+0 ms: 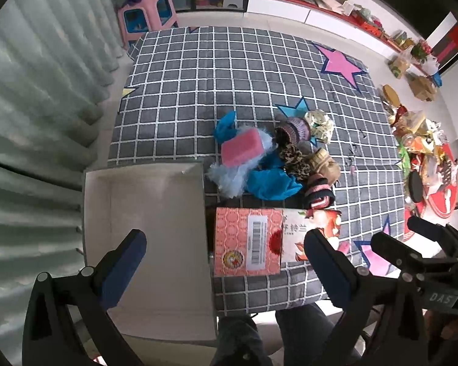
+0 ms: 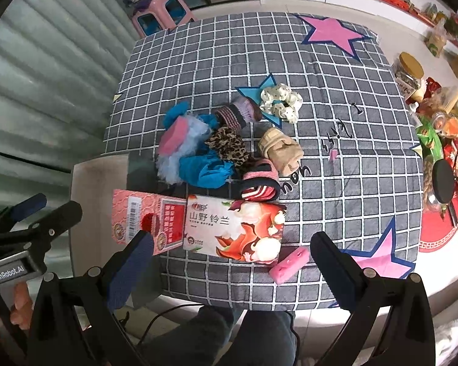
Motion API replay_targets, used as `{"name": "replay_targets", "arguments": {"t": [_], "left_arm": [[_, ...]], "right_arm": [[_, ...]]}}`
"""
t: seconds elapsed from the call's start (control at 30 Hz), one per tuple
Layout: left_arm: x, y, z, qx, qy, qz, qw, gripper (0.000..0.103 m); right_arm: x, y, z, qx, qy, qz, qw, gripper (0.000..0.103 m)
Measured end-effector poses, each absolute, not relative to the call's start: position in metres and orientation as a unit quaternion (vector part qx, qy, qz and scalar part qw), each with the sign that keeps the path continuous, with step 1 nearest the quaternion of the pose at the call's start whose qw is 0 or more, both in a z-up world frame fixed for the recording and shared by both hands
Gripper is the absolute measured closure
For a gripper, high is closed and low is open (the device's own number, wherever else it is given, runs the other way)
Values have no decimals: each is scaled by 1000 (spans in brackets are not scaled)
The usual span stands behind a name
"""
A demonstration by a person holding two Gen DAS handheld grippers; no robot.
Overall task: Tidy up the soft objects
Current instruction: 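Move both tools toward the pile of soft items on the bed, then grasp the knit hat with the left tool while the right tool grasps the polka-dot scrunchie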
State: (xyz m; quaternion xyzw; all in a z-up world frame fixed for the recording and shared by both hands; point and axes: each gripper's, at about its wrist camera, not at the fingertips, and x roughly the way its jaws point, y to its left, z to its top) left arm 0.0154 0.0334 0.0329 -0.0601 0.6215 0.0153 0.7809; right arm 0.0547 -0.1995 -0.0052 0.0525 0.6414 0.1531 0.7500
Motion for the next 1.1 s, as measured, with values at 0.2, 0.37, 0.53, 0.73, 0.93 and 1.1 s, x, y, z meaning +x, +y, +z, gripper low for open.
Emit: {"name": "replay_targets", "arguments": {"t": [0.2,0.37,0.53,0.73,0.93,1.1], "left_arm": [[39,20,20,-71,639,25,766,0],[74,9,0,-65,656,33,752,0],[113,-1,-26,-54,670,40,739,0],[148,-12,-53,-45,690,48,721,0],[187,-55,-74,7,686,14,727,0],[211,-80,-109,64,697,3,714,0]], "right_arm": [[82,-207,-25,39,669,155,726,0],[109,-220,-43,35,683,155,713,0],[130,-238,-73,44,706,146,691,0],[154,-254,-102,55,725,136,673,0],[176,-259,-135,52,731,128,668,0],[205,-268,-151,58,718,102,687,0]]}}
